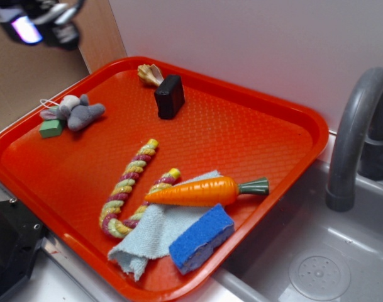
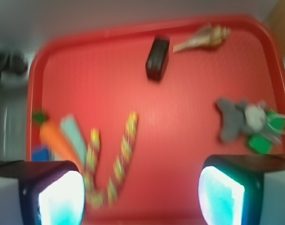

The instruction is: Grab the black box.

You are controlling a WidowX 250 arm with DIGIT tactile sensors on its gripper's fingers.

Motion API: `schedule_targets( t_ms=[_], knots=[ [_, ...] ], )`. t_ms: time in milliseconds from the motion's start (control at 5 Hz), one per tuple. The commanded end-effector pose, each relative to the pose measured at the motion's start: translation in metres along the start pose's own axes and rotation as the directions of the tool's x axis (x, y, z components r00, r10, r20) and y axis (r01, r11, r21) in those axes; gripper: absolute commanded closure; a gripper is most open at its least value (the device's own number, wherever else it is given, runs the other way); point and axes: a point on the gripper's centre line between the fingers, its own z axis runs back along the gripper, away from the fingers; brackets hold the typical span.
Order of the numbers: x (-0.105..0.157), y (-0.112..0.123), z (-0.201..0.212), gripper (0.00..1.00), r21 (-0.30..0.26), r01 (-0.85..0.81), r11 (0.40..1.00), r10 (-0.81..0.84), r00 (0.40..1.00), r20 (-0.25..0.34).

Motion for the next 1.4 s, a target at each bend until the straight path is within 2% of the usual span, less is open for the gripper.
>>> schedule_targets(
  t_ms=[0, 200, 600, 800, 1000, 1200],
  knots=[
    [0.037, 0.016, -0.049, 0.00, 0.069, -0.174, 0.982, 0.167, 0.982, 0.093],
    [0.053, 0.018, -0.070, 0.00, 0.063, -0.217, 0.974, 0.210, 0.972, 0.103],
    [0.083, 0.010, -0.117, 0.00, 0.069, -0.228, 0.971, 0.224, 0.973, 0.062],
    [0.092, 0.006, -0.134, 0.00, 0.097, -0.229, 0.969, 0.227, 0.973, 0.033],
    [0.089, 0.006, -0.148, 1.00, 0.133, -0.245, 0.960, 0.245, 0.969, 0.014],
    [0.085, 0.009, -0.139, 1.00, 0.125, -0.224, 0.966, 0.224, 0.974, 0.019]
  ],
)
